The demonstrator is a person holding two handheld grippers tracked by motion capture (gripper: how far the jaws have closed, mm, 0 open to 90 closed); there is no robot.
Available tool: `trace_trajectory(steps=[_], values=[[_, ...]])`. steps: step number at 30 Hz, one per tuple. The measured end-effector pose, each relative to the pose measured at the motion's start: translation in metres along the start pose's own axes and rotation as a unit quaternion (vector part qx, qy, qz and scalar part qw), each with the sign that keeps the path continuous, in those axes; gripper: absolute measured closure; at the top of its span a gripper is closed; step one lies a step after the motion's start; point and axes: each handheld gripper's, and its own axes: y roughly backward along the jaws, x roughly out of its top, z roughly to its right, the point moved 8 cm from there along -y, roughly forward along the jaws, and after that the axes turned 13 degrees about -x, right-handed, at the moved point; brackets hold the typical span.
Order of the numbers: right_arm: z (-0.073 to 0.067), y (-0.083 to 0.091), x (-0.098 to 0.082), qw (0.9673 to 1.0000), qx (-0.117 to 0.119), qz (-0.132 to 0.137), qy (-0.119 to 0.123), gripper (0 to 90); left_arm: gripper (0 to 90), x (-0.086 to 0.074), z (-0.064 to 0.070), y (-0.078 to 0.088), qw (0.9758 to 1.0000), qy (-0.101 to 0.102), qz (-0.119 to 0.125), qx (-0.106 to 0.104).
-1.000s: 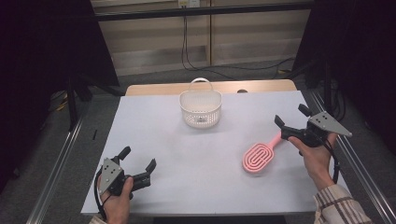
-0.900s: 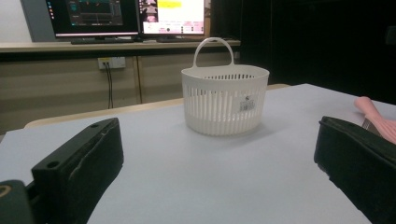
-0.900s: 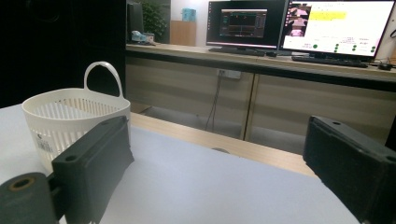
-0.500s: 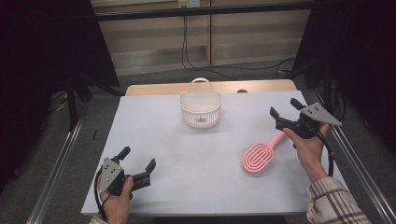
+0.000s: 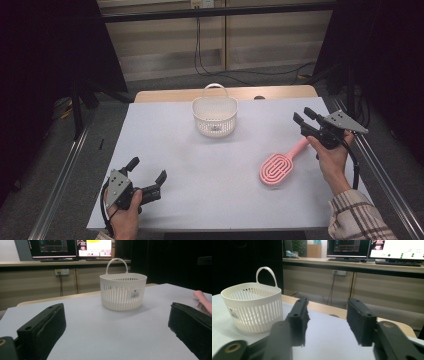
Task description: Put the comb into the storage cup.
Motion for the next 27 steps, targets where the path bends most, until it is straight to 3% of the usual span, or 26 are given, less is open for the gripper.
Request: trace_trajectory(steps=[1,5,9,13,21,23,24,25,27], values=[[0.0,0.0,0.0,1.0,0.0,0.0,0.0,58.6,1.4,0.0,0.0,0.0,1.0,0.0,0.0,0.0],[-0.001,0.001,0.0,0.9999,0.01,0.0,-0.009,73.3,1.4,0.0,0.0,0.0,1.0,-0.001,0.0,0.001],[-0.006,0.003,0.002,0.9995,0.029,0.01,0.001,85.0,1.4,0.0,0.0,0.0,1.0,0.0,0.001,-0.001],[-0.008,0.004,0.001,0.9991,0.042,0.003,0.002,90.0,1.4,0.0,0.0,0.0,1.0,-0.001,-0.001,0.0],[-0.006,0.003,-0.007,0.9972,0.051,-0.052,0.014,90.0,1.4,0.0,0.0,0.0,1.0,-0.001,-0.001,0.001],[-0.01,0.004,-0.009,0.9924,0.075,-0.091,0.034,90.0,1.5,0.0,0.0,0.0,1.0,-0.001,-0.001,0.001],[-0.01,0.004,-0.009,0.9924,0.075,-0.091,0.034,90.0,1.5,0.0,0.0,0.0,1.0,-0.002,-0.001,0.001],[-0.011,0.004,-0.01,0.9892,0.081,-0.115,0.042,90.0,1.5,0.0,0.0,0.0,1.0,-0.001,-0.001,0.001],[-0.011,0.004,-0.011,0.9878,0.082,-0.126,0.041,90.0,1.4,0.0,0.0,0.0,1.0,-0.002,-0.001,0.001]])
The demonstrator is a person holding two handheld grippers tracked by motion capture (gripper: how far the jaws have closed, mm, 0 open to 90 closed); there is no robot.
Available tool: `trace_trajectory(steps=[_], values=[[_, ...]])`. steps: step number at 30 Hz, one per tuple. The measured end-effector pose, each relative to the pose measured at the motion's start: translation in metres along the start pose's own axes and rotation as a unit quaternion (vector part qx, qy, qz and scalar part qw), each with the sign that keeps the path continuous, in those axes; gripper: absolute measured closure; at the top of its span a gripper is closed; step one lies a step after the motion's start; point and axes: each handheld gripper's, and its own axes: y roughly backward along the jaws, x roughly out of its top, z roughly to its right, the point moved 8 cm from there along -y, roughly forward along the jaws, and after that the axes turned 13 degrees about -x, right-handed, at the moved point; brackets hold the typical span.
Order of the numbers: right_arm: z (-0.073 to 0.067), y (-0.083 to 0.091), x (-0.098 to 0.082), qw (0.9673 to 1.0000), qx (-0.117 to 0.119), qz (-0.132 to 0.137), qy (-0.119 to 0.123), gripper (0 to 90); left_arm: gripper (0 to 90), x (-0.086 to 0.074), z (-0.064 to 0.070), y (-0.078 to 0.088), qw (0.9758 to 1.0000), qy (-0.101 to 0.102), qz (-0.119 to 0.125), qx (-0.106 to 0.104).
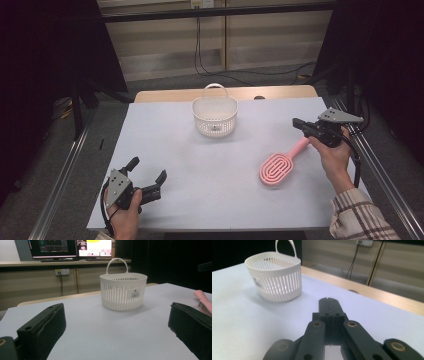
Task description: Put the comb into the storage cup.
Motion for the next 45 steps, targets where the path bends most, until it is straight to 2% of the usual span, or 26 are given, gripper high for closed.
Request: trace_trajectory(steps=[4,6,10,13,20,23,29,32,34,39,43,45], values=[[0.004,-0.002,-0.001,0.9993,-0.005,-0.037,-0.006,90.0,1.4,0.0,0.0,0.001,1.0,0.0,0.0,0.001],[0.005,-0.003,-0.001,0.999,-0.005,-0.043,-0.006,90.0,1.5,0.0,-0.001,0.001,1.0,0.0,-0.001,0.001],[0.007,-0.004,0.0,0.9974,0.018,-0.068,-0.012,90.0,1.4,0.0,0.0,0.001,1.0,-0.001,0.0,0.001],[0.009,-0.006,-0.001,0.9958,0.022,-0.089,-0.011,90.0,1.5,0.0,0.0,0.0,1.0,0.0,-0.001,0.001],[0.022,-0.013,0.0,0.992,0.007,-0.125,-0.01,90.0,1.4,0.0,-0.001,0.001,1.0,0.0,-0.001,0.002],[0.029,-0.017,-0.007,0.9894,0.0,-0.145,-0.006,90.0,1.4,0.0,-0.001,0.001,1.0,-0.001,-0.001,0.002],[0.034,-0.025,-0.025,0.9847,0.014,-0.174,-0.002,90.0,1.5,0.001,0.0,0.001,1.0,-0.001,0.001,0.0],[0.034,-0.028,-0.031,0.9809,0.006,-0.194,0.017,90.0,1.5,0.001,0.001,0.001,1.0,0.003,0.002,-0.002],[0.034,-0.031,-0.035,0.9769,0.0,-0.212,0.029,90.0,1.5,0.001,0.001,0.001,1.0,-0.001,0.002,-0.003],[0.031,-0.037,-0.043,0.9697,0.0,-0.24,0.044,90.0,1.5,0.0,0.0,0.001,1.0,0.0,0.0,-0.001],[0.03,-0.041,-0.045,0.9656,0.002,-0.255,0.05,90.0,1.5,0.001,0.0,0.001,1.0,0.0,0.001,-0.001],[0.03,-0.043,-0.046,0.9646,0.002,-0.258,0.053,90.0,1.5,0.0,0.0,0.001,1.0,0.0,0.0,0.0]])
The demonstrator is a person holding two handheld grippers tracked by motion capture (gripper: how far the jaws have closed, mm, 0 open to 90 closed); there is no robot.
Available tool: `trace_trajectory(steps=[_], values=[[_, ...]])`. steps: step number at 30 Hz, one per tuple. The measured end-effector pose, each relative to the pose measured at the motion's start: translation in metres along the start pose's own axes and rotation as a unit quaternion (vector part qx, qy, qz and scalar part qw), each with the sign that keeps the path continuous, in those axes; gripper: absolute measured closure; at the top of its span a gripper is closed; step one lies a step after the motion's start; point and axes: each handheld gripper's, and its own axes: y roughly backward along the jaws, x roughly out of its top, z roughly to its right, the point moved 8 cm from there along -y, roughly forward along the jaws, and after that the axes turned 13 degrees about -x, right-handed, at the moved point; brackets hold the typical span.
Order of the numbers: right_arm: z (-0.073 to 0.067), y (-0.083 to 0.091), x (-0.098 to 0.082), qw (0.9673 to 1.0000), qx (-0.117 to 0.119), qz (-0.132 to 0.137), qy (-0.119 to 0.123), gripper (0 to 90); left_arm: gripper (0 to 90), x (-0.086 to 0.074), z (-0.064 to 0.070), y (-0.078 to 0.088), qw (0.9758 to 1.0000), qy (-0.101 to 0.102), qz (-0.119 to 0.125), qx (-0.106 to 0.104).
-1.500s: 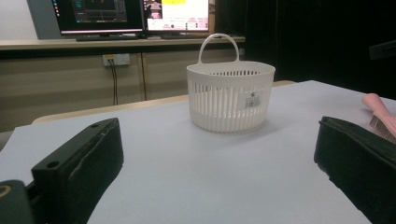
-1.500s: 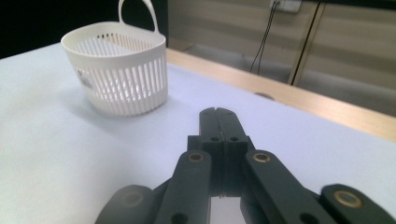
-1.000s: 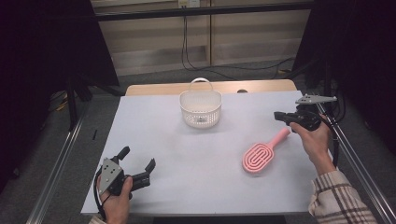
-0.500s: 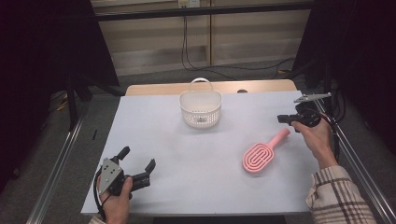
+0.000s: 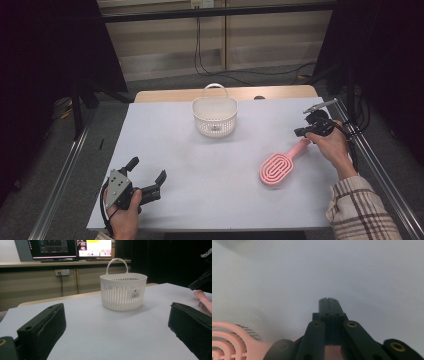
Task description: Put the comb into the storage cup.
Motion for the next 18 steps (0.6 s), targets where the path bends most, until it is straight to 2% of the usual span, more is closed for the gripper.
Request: trace_trajectory(steps=[18], values=[[0.004,-0.012,-0.012,0.9995,-0.002,-0.031,0.002,90.0,1.5,0.0,0.0,0.0,1.0,-0.001,-0.002,-0.002]])
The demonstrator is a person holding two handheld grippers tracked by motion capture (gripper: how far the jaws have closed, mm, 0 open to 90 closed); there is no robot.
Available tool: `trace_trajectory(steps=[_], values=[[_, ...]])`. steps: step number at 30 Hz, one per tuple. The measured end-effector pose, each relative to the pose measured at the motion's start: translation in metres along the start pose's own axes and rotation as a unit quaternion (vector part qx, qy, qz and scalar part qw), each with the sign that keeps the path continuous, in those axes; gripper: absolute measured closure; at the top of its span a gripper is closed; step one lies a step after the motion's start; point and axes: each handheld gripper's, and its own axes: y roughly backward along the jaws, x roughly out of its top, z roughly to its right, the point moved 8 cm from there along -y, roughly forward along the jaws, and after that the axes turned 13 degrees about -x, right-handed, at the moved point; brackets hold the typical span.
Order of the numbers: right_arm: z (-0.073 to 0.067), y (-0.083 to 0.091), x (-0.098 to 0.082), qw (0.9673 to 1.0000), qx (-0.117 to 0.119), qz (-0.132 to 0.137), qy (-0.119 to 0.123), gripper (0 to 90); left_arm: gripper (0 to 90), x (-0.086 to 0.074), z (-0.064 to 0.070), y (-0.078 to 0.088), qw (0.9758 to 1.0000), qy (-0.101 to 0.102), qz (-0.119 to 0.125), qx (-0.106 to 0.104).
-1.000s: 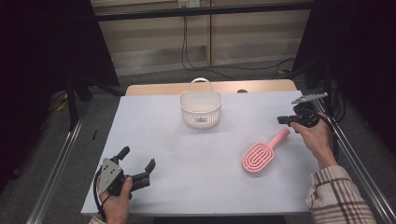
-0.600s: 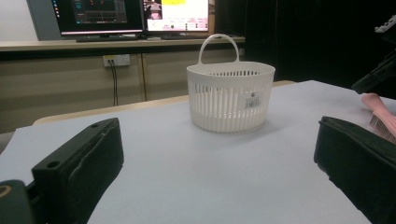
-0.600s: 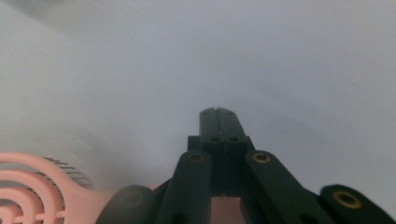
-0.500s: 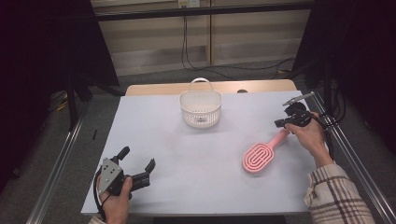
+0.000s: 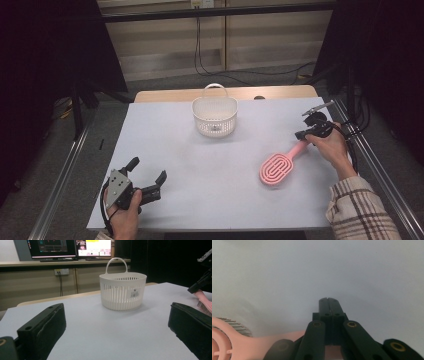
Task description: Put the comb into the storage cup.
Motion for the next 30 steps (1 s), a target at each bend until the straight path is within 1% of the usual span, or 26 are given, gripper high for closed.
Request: trace_trajectory(steps=[4,12,14,18,25,28,30], values=[[0.002,0.001,-0.002,1.0,0.0,-0.002,-0.006,90.0,1.5,0.0,0.0,0.0,1.0,0.0,-0.001,0.0],[0.0,-0.001,-0.004,0.9999,0.004,-0.014,0.0,90.0,1.5,0.0,0.0,0.0,1.0,-0.001,-0.002,0.001],[0.002,-0.002,-0.005,0.9999,-0.001,-0.015,-0.004,90.0,1.5,0.0,0.0,0.0,1.0,-0.002,-0.002,0.0],[0.003,-0.003,-0.009,0.9997,-0.002,-0.025,-0.003,90.0,1.5,0.0,0.0,0.0,1.0,-0.002,-0.002,0.001],[0.003,-0.002,-0.012,0.9996,0.003,-0.025,-0.007,90.0,1.5,0.0,0.0,0.0,1.0,0.0,-0.001,0.001],[0.002,-0.001,-0.014,0.9996,0.004,-0.028,0.001,90.0,1.5,0.0,0.0,0.0,1.0,-0.001,-0.001,0.001],[0.002,0.0,-0.014,0.9996,0.001,-0.029,-0.001,90.0,1.5,0.0,0.0,0.0,1.0,-0.001,-0.001,0.0]])
